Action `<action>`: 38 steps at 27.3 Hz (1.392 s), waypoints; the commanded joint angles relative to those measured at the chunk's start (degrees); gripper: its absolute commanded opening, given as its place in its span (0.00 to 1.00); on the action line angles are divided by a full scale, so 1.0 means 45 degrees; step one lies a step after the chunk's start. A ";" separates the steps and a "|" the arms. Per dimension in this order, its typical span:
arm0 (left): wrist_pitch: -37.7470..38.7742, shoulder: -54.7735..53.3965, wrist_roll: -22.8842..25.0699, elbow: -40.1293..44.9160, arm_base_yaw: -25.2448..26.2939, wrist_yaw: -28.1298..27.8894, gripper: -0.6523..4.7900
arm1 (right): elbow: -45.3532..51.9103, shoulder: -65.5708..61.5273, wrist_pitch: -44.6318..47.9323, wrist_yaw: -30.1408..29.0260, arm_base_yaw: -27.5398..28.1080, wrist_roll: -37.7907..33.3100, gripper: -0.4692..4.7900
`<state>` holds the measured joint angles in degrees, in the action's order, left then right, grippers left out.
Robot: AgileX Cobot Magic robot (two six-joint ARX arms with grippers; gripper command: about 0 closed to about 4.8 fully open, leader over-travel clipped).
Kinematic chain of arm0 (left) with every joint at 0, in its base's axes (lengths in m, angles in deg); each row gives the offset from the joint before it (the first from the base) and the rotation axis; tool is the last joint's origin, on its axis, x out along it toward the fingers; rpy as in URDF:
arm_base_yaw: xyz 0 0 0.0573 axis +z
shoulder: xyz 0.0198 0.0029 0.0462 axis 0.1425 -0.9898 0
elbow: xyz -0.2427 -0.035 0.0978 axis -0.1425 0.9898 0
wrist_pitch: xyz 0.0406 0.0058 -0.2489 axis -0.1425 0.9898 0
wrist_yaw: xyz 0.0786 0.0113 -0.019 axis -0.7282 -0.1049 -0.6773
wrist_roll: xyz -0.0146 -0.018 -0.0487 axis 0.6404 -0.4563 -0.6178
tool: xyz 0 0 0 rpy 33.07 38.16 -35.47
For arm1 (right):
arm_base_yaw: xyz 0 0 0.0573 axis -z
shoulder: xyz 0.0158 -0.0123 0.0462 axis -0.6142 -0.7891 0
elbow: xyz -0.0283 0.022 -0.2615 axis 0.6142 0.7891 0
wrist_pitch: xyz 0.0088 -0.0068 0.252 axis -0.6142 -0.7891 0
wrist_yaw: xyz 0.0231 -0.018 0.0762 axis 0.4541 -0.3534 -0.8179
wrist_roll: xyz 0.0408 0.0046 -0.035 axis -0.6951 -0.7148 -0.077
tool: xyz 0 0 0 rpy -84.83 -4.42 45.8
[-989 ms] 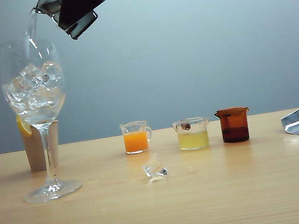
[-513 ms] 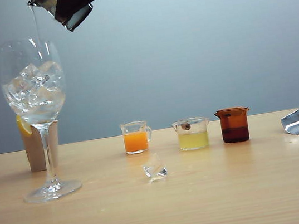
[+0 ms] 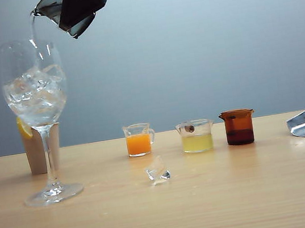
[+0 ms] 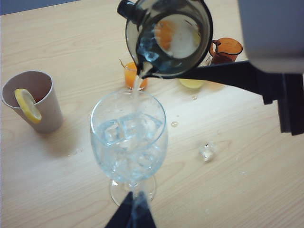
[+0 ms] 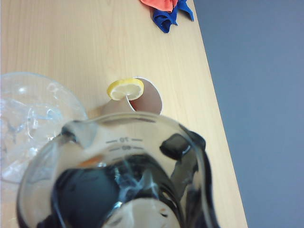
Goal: Pick up the first measuring cup from the left, pour the coconut rum inside into the goblet, and finally put the measuring cup back in its original place.
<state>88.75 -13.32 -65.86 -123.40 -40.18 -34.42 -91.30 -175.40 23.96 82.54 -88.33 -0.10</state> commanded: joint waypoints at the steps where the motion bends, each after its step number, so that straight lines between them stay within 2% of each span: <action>1: -0.0049 0.0015 -0.0005 -0.0068 -0.0005 0.0058 0.11 | -0.0083 0.0068 0.0359 0.0039 -0.0015 0.0277 0.12; 25: -0.0049 0.0015 0.0024 -0.0068 -0.0005 0.0058 0.11 | -0.0083 -0.0049 0.0597 -0.0058 -0.0029 0.0175 0.12; 31: -0.0044 0.0019 0.0019 -0.0068 -0.0005 0.0058 0.11 | -0.0083 -0.0083 0.0709 0.0641 -0.0233 0.1287 0.10; 38: -0.0044 0.0019 0.0015 -0.0068 -0.0005 0.0058 0.11 | -0.0083 -0.0092 0.1117 0.0646 -0.0408 0.1418 0.10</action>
<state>88.86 -13.37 -65.82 -123.40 -40.18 -34.42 -91.34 -176.07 26.62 85.36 -89.64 5.87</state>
